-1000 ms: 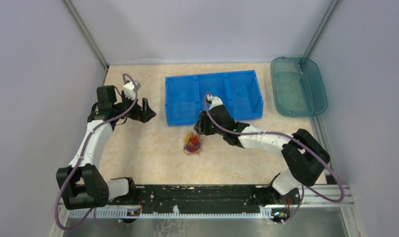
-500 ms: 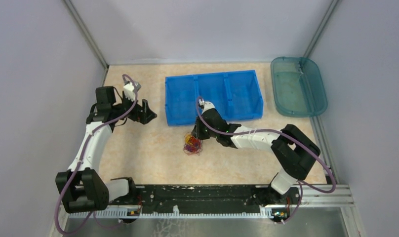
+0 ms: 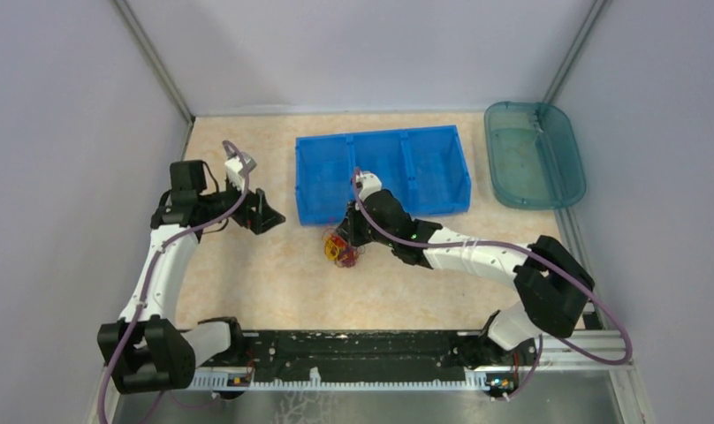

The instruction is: Untangle the cables

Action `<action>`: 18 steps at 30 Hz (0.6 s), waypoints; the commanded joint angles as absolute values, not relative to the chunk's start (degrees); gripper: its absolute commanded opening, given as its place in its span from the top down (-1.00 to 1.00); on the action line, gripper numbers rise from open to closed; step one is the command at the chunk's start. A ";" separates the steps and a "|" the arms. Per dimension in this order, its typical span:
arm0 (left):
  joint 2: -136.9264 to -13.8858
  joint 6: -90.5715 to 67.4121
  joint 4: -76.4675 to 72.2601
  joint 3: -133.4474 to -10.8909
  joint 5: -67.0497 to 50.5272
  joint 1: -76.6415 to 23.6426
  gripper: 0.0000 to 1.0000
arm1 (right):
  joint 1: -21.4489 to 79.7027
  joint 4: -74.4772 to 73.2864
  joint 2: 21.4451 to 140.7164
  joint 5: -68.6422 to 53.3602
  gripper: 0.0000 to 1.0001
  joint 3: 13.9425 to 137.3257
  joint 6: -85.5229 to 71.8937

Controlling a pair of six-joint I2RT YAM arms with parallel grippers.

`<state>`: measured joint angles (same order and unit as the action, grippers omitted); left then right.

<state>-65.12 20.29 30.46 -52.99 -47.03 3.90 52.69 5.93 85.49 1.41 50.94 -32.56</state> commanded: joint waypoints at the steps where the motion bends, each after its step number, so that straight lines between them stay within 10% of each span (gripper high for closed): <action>1: -63.42 25.83 36.65 -52.92 -53.52 3.07 -1.00 | 54.38 9.81 80.33 -1.47 1.00 54.06 -30.72; 18: -62.30 30.18 35.86 -47.87 -56.77 -12.39 -0.73 | 54.51 15.16 81.30 -16.15 1.00 53.64 -32.57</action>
